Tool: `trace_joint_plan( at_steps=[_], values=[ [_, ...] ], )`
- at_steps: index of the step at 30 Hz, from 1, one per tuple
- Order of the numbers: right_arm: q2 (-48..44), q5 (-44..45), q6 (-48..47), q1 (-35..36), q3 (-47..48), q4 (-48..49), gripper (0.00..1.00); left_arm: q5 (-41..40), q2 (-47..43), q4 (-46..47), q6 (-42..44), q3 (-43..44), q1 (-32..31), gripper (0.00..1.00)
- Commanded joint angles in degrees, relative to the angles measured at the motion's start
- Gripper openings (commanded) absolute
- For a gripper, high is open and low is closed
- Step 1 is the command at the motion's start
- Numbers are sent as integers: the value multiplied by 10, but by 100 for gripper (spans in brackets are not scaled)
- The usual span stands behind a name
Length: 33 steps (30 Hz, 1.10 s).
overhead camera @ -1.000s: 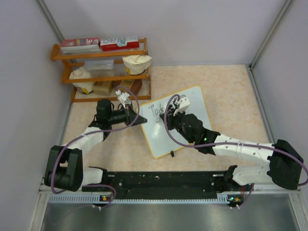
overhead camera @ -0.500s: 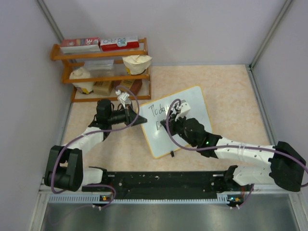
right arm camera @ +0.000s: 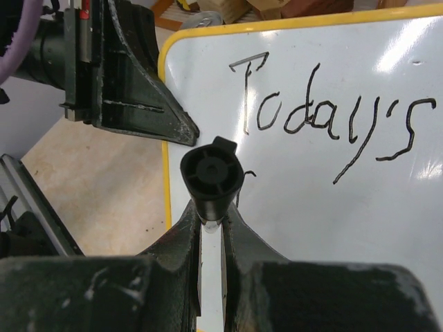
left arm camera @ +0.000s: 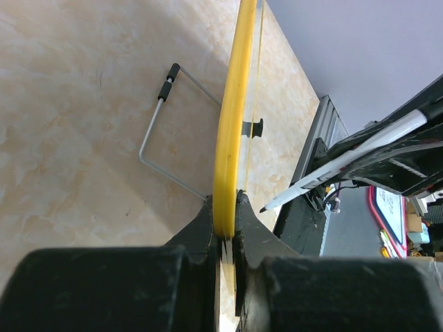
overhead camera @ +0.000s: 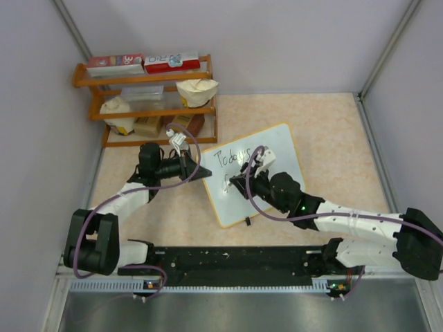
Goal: Write a sentence on the whiteboard
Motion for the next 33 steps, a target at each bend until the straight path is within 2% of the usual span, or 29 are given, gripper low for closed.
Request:
trace_joint_plan(
  at_steps=[1,6,16,25,33],
  values=[
    [-18,0,-6,6,19,50,0,-38,5,-21,89,-17,-5,0],
    [11,37,-22,6,60,29,0,-38,4,-22,90,-17,-5,0],
    [58,49,-27,5,77,16,0,-38,2,-23,91,-19,-5,0],
    [59,91,-29,4,67,-8,0,-39,1,-25,91,-17,-5,0],
    [43,102,-17,-27,64,-34,0,-40,3,-23,91,-19,-5,0]
  ],
)
